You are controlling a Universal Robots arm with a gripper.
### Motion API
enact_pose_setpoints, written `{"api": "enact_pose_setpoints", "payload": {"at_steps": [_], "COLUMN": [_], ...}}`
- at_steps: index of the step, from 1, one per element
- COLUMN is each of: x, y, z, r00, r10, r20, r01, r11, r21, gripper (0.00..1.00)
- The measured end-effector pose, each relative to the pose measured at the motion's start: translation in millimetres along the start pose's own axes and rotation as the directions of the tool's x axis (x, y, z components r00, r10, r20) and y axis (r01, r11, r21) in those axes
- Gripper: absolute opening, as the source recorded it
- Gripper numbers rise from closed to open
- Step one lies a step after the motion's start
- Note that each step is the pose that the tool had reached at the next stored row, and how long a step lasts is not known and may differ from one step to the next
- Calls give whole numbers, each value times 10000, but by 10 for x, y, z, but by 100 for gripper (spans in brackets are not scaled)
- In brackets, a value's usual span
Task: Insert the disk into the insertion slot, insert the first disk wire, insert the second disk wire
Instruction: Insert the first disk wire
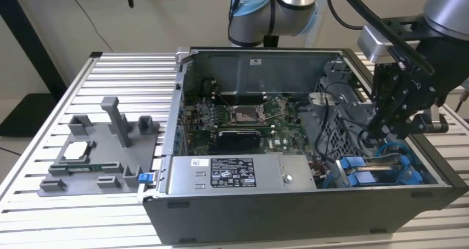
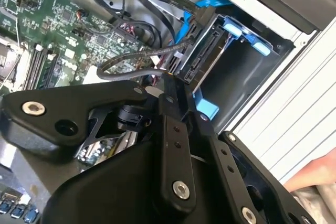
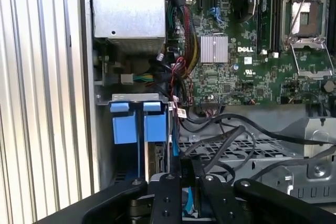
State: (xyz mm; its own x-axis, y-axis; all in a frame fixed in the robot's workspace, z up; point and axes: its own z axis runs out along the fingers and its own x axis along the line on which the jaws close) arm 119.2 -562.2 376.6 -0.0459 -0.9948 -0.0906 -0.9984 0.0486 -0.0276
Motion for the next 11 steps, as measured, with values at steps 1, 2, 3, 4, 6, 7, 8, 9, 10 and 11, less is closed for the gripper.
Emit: {"api": "enact_pose_setpoints", "payload": {"at_steps": [1,2,3,4,6,7,8,9,10,11], "x": [3,6,9,12,18,22,25,28,31,34], "y": [-3,-6,-10,-14,-22,-27,-36,-48,-60,-72], "z": [2,5,8,11,17,20,23,26,30,34], "r00": [10000,10000,10000,10000,10000,9999,9999,9999,9999,9999], "r10": [14,28,41,52,75,84,89,91,93,96], "r20": [-11,-22,-31,-42,-61,-73,-85,-96,-105,-114], "r01": [-14,-28,-41,-52,-75,-84,-88,-91,-93,-96], "r11": [10000,10000,10000,10000,10000,10000,10000,10000,10000,10000], "r21": [2,4,5,7,10,12,12,11,9,7], "gripper": [0,0,0,0,0,0,0,0,0,0]}}
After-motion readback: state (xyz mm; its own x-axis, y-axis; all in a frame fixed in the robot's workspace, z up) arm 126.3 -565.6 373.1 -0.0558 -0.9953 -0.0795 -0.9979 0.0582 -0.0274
